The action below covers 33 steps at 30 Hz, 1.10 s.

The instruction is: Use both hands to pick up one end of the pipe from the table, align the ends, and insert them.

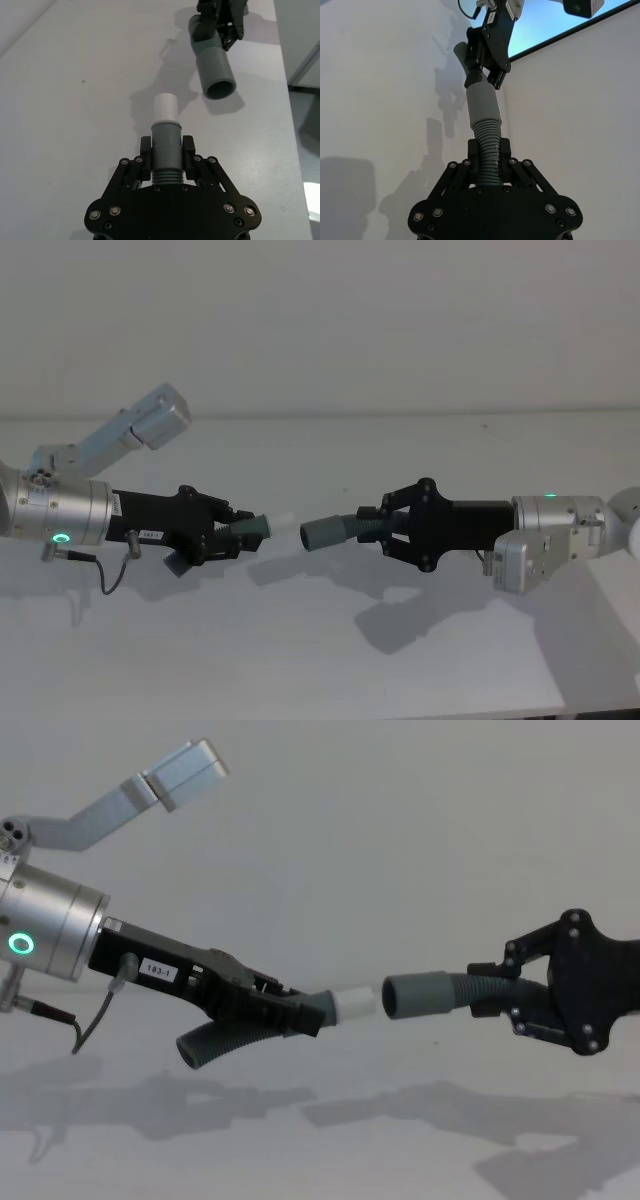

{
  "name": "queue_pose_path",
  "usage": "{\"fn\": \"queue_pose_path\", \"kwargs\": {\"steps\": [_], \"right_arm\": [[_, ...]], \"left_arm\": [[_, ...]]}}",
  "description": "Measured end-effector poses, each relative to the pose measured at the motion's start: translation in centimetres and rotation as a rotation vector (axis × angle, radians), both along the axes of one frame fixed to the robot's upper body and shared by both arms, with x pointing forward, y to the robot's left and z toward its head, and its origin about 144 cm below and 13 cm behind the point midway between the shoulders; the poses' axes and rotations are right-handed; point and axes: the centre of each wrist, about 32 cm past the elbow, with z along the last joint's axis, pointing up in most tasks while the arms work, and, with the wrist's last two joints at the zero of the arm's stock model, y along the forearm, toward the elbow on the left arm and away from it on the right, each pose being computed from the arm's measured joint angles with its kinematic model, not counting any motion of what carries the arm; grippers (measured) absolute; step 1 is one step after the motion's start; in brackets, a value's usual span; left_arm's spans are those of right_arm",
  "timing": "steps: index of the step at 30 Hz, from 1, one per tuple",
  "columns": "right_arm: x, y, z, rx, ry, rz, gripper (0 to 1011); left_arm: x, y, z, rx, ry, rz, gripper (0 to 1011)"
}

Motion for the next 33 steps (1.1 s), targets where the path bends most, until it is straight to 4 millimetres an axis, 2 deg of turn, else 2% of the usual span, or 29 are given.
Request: {"fn": "queue_pose_path", "kwargs": {"steps": [21,33], "right_arm": [[-0.3,-1.3,-0.2,-0.014,-0.022,-0.031,211],[-0.4,-1.6,-0.3,-0.015,-0.026,-0.038,211]], "left_arm": [[-0.8,1.3,1.7,0.03,0.012,-0.084,327],[-0.8,1.1,1.8,0.022,0.023,-0.099,327]]}}
